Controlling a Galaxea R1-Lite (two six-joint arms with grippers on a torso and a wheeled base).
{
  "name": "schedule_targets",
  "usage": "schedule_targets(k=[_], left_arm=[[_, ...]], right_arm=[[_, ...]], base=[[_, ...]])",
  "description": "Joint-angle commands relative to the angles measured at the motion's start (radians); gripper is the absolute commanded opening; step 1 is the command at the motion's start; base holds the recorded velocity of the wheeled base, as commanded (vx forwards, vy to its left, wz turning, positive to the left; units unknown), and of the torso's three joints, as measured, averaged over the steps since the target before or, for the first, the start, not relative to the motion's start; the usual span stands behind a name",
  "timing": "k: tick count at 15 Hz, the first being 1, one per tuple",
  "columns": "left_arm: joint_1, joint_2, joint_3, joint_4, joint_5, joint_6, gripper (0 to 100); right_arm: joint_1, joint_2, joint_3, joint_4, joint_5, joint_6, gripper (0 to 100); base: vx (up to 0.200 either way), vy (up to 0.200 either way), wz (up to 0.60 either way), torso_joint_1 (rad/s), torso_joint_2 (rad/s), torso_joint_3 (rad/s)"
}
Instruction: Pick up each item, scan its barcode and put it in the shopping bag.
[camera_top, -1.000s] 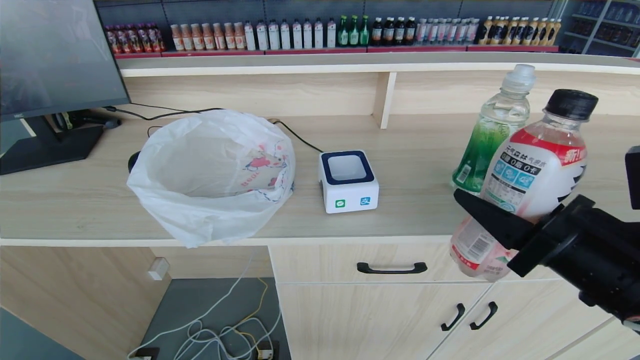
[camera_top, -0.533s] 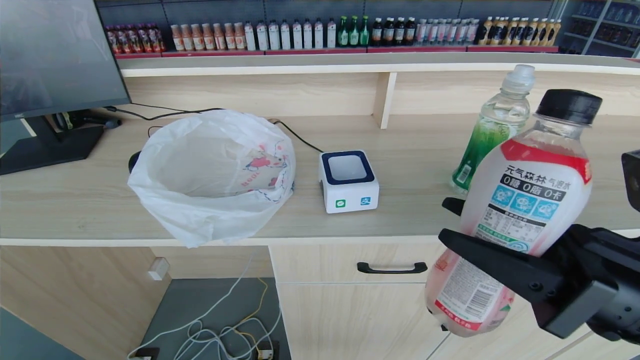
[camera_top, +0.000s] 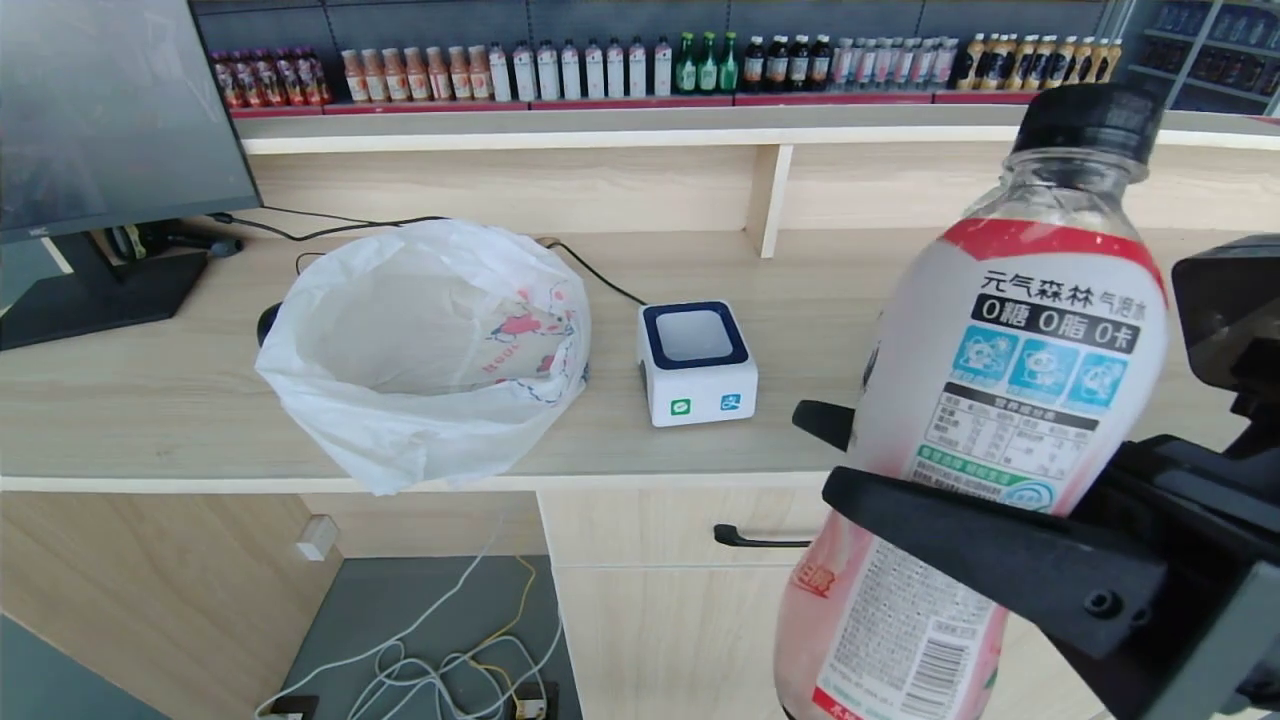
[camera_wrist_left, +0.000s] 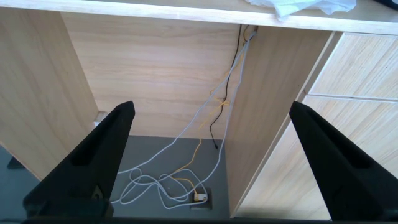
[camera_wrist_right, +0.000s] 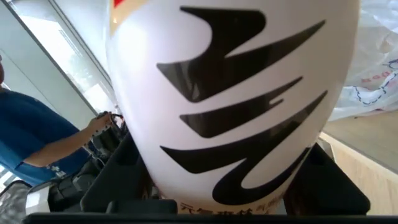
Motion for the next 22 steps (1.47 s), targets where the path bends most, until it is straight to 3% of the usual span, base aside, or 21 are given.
schedule_targets(k=[1, 4, 9, 22], left_arm=[[0.000, 0.000, 0.000, 0.000, 0.000, 0.000, 100], [0.000, 0.000, 0.001, 0.000, 0.000, 0.000, 100], [0.000, 0.000, 0.000, 0.000, 0.000, 0.000, 100], [0.000, 0.000, 0.000, 0.000, 0.000, 0.000, 100]], right_arm=[[0.012, 0.065, -0.044, -0.042, 0.000, 0.041, 0], [0.015, 0.156, -0.095, -0.190, 0.001, 0.152, 0], [0.063, 0.231, -0.179, -0.282, -0.006, 0.216, 0], [0.065, 0.277, -0.196, -0.319, -0.006, 0.253, 0]], base=[[0.000, 0.000, 0.00, 0.000, 0.00, 0.000], [0.000, 0.000, 0.00, 0.000, 0.00, 0.000], [0.000, 0.000, 0.00, 0.000, 0.00, 0.000], [0.000, 0.000, 0.00, 0.000, 0.00, 0.000]])
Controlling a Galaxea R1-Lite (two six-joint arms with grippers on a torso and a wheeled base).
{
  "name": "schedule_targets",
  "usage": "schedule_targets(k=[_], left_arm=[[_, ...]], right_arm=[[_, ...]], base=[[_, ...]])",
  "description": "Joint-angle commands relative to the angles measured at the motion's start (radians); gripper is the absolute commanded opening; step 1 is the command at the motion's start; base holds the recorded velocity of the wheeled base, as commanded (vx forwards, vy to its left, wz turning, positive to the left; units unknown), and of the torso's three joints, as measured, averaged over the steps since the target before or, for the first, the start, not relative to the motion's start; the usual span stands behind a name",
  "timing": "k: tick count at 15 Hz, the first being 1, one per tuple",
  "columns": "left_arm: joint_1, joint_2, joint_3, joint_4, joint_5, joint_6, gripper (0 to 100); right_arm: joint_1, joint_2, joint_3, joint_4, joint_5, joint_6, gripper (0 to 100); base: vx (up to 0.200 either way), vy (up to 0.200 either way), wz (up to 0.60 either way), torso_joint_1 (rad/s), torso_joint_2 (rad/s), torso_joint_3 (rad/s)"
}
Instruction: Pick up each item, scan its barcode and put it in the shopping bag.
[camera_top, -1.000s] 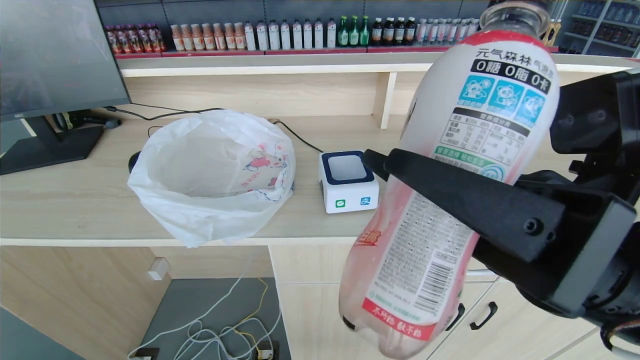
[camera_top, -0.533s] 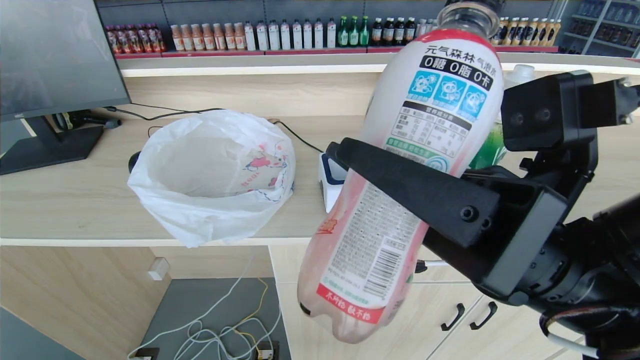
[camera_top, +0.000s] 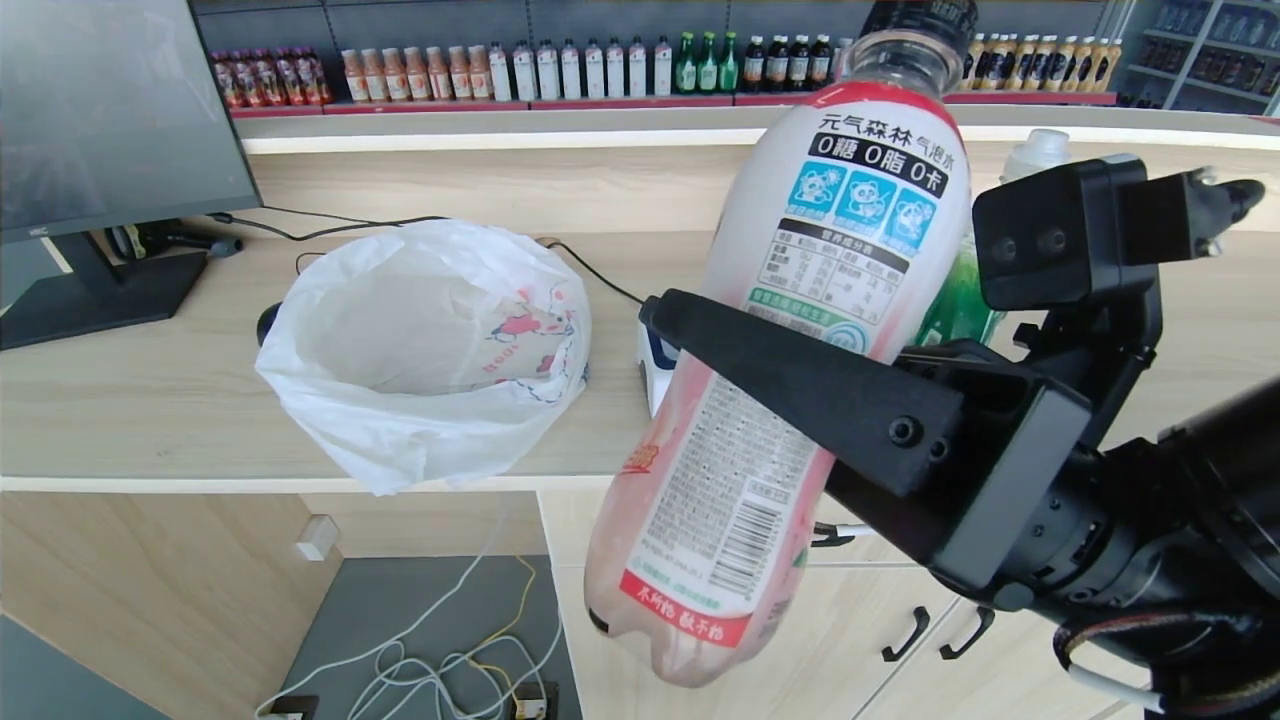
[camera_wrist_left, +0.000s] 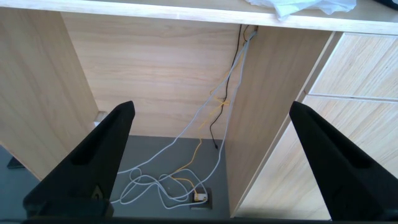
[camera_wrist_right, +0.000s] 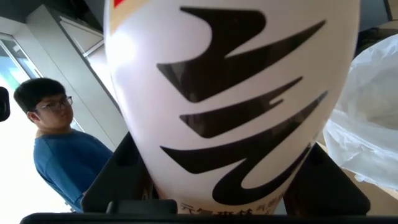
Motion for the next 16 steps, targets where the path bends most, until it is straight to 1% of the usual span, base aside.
schedule_targets(k=[1, 9, 16], left_arm=[[0.000, 0.000, 0.000, 0.000, 0.000, 0.000, 100], [0.000, 0.000, 0.000, 0.000, 0.000, 0.000, 100], [0.000, 0.000, 0.000, 0.000, 0.000, 0.000, 100]], right_arm=[[0.000, -0.001, 0.000, -0.001, 0.001, -0.001, 0], [0.001, -0.013, -0.012, -0.001, 0.004, -0.015, 0], [0.006, -0.021, -0.003, -0.001, 0.028, -0.150, 0]], base=[[0.000, 0.000, 0.00, 0.000, 0.00, 0.000], [0.000, 0.000, 0.00, 0.000, 0.00, 0.000], [0.000, 0.000, 0.00, 0.000, 0.00, 0.000]])
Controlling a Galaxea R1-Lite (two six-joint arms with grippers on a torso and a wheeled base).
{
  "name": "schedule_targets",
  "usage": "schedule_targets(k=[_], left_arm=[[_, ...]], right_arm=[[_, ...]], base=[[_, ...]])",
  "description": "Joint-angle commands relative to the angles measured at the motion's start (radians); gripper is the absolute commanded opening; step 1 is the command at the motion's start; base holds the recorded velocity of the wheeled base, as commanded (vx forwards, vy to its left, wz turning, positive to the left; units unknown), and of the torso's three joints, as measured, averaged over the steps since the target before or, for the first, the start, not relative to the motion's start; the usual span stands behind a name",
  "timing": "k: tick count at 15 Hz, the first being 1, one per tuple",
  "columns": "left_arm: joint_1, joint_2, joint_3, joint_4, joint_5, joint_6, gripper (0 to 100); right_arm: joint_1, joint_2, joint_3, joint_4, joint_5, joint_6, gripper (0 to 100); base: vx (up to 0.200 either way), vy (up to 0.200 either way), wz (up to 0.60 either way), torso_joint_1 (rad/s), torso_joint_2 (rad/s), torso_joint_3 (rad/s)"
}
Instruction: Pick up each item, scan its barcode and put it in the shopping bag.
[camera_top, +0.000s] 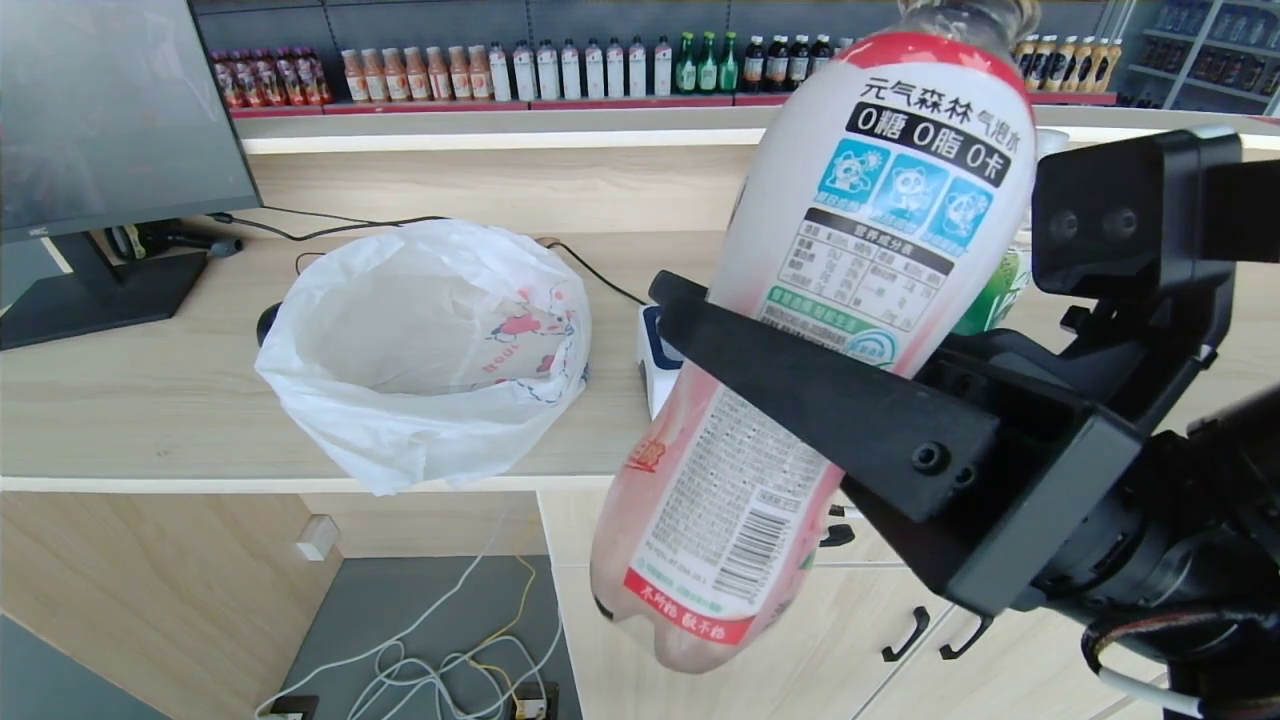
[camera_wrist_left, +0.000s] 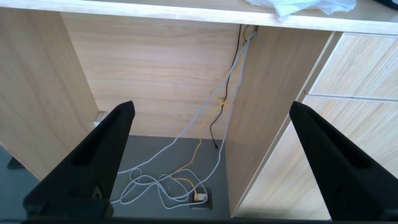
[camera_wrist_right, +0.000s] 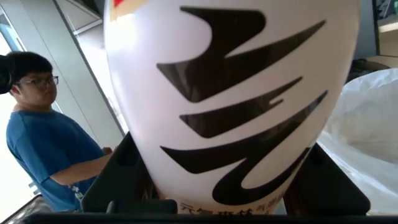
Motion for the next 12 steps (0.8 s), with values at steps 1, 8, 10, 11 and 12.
schedule_targets(k=[1, 8, 10, 11, 12], left_arm=[[0.000, 0.000, 0.001, 0.000, 0.000, 0.000, 100], [0.000, 0.000, 0.001, 0.000, 0.000, 0.000, 100], [0.000, 0.000, 0.001, 0.000, 0.000, 0.000, 100], [0.000, 0.000, 0.000, 0.000, 0.000, 0.000, 100], [0.000, 0.000, 0.000, 0.000, 0.000, 0.000, 100]], right_arm=[[0.001, -0.005, 0.005, -0.001, -0.002, -0.018, 0], [-0.063, 0.034, 0.086, 0.007, -0.199, -0.354, 0], [-0.063, 0.032, 0.091, 0.043, -0.326, -0.463, 0], [-0.063, 0.032, 0.091, 0.050, -0.351, -0.500, 0], [-0.063, 0.032, 0.092, 0.053, -0.394, -0.580, 0]], base=[[0.000, 0.000, 0.00, 0.000, 0.00, 0.000], [0.000, 0.000, 0.00, 0.000, 0.00, 0.000], [0.000, 0.000, 0.00, 0.000, 0.00, 0.000], [0.000, 0.000, 0.00, 0.000, 0.00, 0.000], [0.000, 0.000, 0.00, 0.000, 0.00, 0.000]])
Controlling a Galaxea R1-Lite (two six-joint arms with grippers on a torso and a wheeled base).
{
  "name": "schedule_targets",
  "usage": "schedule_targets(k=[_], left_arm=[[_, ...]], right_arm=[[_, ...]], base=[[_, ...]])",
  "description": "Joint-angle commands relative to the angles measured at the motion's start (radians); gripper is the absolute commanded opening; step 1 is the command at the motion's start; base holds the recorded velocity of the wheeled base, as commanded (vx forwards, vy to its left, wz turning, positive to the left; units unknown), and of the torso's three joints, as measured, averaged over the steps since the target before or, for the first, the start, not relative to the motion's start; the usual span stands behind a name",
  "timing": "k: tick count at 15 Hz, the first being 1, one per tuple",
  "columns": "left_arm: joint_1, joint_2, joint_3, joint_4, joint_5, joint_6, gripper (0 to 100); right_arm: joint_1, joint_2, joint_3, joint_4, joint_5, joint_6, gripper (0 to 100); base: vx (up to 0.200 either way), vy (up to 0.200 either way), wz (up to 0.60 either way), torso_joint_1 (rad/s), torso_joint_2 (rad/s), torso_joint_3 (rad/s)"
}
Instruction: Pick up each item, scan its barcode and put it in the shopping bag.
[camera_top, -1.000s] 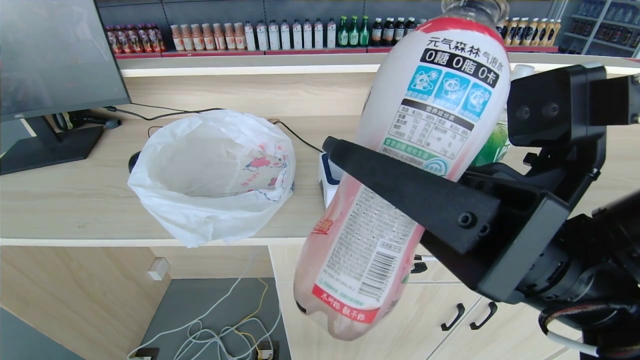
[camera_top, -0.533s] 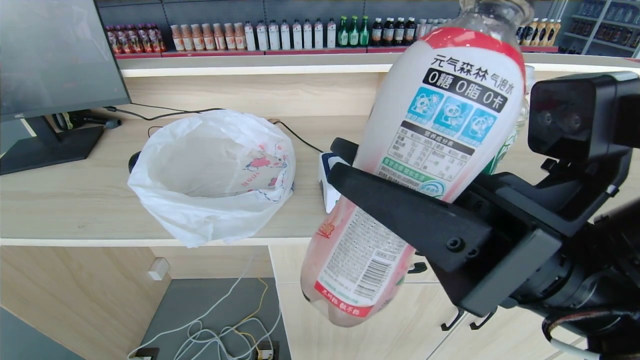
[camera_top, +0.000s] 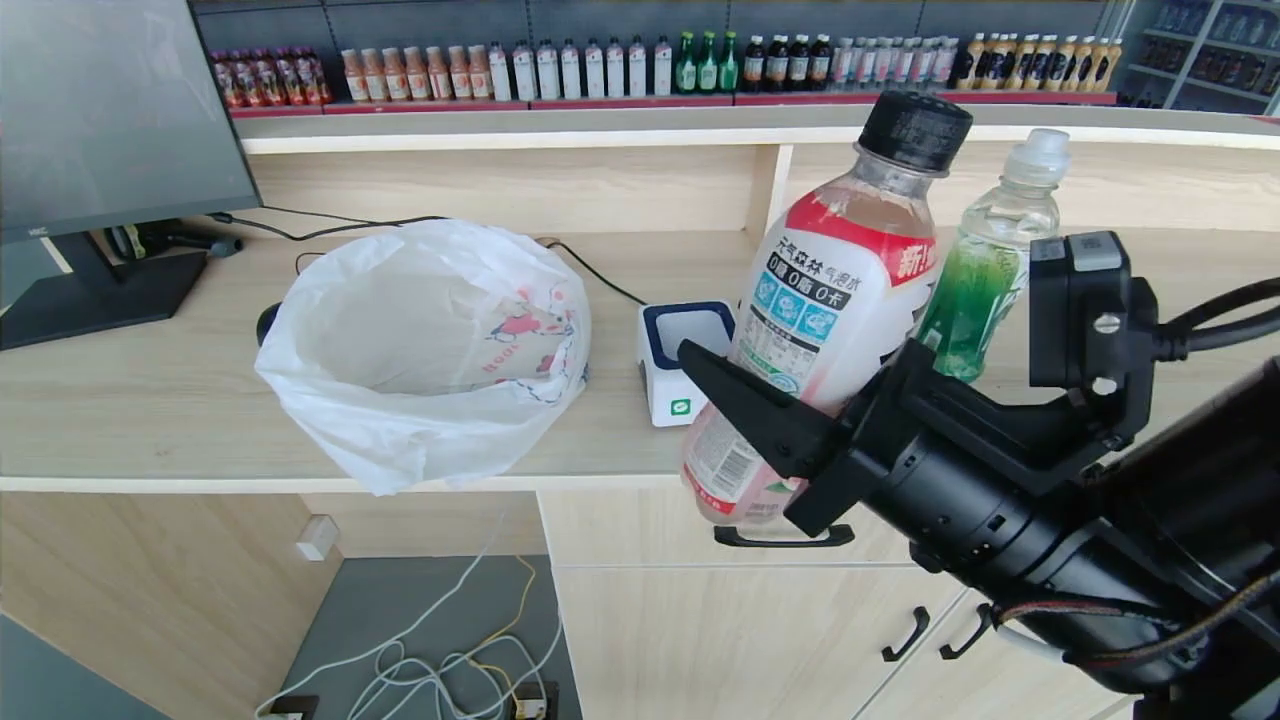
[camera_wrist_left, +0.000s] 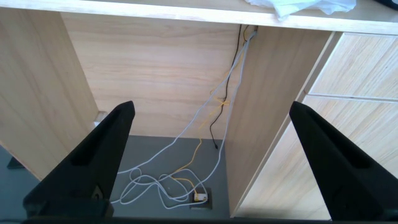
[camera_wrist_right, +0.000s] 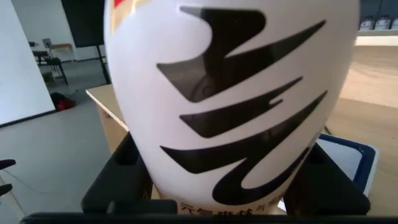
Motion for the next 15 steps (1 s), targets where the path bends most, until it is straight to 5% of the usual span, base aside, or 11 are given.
schedule_targets(k=[1, 5, 11, 15], left_arm=[[0.000, 0.000, 0.000, 0.000, 0.000, 0.000, 100], [0.000, 0.000, 0.000, 0.000, 0.000, 0.000, 100], [0.000, 0.000, 0.001, 0.000, -0.001, 0.000, 100], [0.000, 0.000, 0.000, 0.000, 0.000, 0.000, 100]], right_arm=[[-0.003, 0.005, 0.003, 0.000, -0.059, -0.068, 0], [-0.003, -0.032, 0.046, -0.017, -0.314, -0.146, 0], [-0.007, -0.103, 0.135, -0.019, -0.429, -0.184, 0], [-0.127, -0.210, 0.317, -0.016, -0.429, -0.178, 0]], base=[[0.000, 0.000, 0.00, 0.000, 0.00, 0.000], [0.000, 0.000, 0.00, 0.000, 0.00, 0.000], [0.000, 0.000, 0.00, 0.000, 0.00, 0.000], [0.000, 0.000, 0.00, 0.000, 0.00, 0.000]])
